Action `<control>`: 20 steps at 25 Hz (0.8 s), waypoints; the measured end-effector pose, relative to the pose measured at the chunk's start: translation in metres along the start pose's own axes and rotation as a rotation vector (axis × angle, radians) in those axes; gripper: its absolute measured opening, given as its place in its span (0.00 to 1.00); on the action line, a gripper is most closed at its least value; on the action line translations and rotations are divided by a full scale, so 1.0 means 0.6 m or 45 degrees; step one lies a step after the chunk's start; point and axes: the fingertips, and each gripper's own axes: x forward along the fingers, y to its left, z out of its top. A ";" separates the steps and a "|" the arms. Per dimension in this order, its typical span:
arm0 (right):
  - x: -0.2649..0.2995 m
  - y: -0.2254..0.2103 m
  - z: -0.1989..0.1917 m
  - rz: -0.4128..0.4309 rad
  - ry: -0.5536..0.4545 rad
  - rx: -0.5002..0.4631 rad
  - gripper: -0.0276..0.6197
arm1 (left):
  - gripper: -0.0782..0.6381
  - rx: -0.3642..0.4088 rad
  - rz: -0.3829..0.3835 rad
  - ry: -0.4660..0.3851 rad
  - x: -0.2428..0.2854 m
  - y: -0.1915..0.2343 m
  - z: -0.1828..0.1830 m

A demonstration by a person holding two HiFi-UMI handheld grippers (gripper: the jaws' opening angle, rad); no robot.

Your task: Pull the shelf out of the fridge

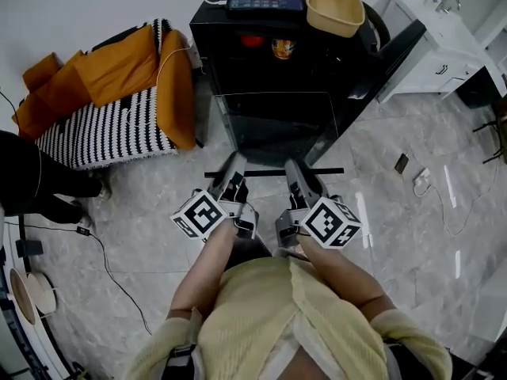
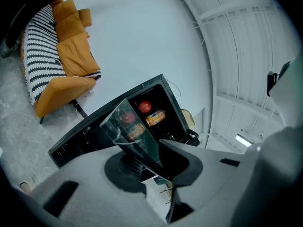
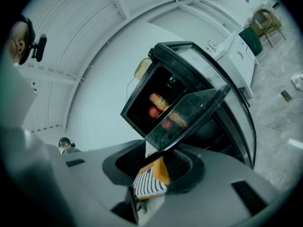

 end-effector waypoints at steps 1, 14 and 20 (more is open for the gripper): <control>-0.001 0.002 0.001 0.007 0.002 -0.002 0.23 | 0.24 0.006 0.003 -0.009 -0.003 -0.002 0.001; -0.016 0.024 0.001 0.097 0.048 -0.031 0.23 | 0.24 0.055 0.043 -0.111 -0.039 -0.022 0.009; -0.014 0.032 -0.003 0.125 0.075 -0.045 0.24 | 0.24 0.067 0.058 -0.141 -0.050 -0.027 0.015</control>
